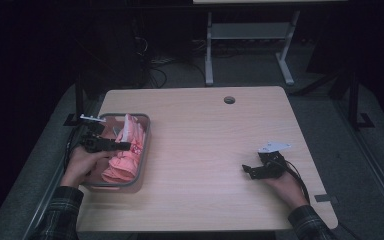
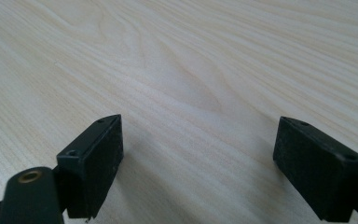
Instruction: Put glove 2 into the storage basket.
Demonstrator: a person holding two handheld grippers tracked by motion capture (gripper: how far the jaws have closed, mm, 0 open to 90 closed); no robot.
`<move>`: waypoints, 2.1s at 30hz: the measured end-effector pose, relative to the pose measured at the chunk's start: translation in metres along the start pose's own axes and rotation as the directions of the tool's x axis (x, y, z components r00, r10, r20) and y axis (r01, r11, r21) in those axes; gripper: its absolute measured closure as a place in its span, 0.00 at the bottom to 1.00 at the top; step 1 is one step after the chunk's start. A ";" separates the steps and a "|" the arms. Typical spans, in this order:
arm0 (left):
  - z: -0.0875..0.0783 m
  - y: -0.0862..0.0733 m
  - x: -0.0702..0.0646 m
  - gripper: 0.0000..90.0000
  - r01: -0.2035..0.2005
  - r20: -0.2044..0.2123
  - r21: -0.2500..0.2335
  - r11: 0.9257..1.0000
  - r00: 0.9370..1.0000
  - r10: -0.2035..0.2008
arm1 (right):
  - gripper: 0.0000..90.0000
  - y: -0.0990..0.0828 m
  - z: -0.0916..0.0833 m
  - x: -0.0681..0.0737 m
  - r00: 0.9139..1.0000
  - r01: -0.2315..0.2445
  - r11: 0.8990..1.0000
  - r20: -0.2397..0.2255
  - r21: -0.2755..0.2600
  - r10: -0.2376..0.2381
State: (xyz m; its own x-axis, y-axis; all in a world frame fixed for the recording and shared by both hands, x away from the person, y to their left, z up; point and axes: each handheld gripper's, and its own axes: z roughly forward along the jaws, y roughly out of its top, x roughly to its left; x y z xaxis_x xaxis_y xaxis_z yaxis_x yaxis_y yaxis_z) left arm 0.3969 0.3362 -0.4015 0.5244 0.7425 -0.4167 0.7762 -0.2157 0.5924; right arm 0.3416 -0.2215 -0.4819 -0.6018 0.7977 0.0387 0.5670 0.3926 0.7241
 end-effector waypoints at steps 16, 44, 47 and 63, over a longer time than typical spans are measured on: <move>-0.033 0.009 -0.015 0.16 -0.044 -0.082 -0.056 0.997 0.996 0.040 | 0.17 0.000 0.000 -0.001 1.000 0.002 1.000 0.005 -0.002 -0.002; -0.012 0.041 -0.125 0.16 -0.295 -0.052 -0.150 0.944 0.955 0.291 | 0.17 0.000 0.000 0.000 1.000 0.002 1.000 0.004 -0.002 -0.002; -0.002 0.038 -0.136 0.16 -0.308 -0.048 -0.157 0.938 0.952 0.304 | 0.17 0.000 0.000 -0.001 1.000 0.002 1.000 0.004 -0.002 -0.002; 0.060 0.012 -0.174 0.16 -0.401 -0.027 -0.145 0.904 0.915 0.401 | 0.17 0.000 0.000 -0.001 1.000 0.003 1.000 0.004 -0.002 -0.003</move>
State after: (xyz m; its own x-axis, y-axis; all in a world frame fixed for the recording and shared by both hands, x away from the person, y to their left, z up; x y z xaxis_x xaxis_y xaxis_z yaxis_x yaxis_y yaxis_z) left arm 0.3358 0.1661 -0.3634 0.7821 0.6106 -0.1248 0.4410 -0.4006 0.8032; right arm 0.3420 -0.2219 -0.4821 -0.6011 0.7984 0.0335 0.5641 0.3942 0.7256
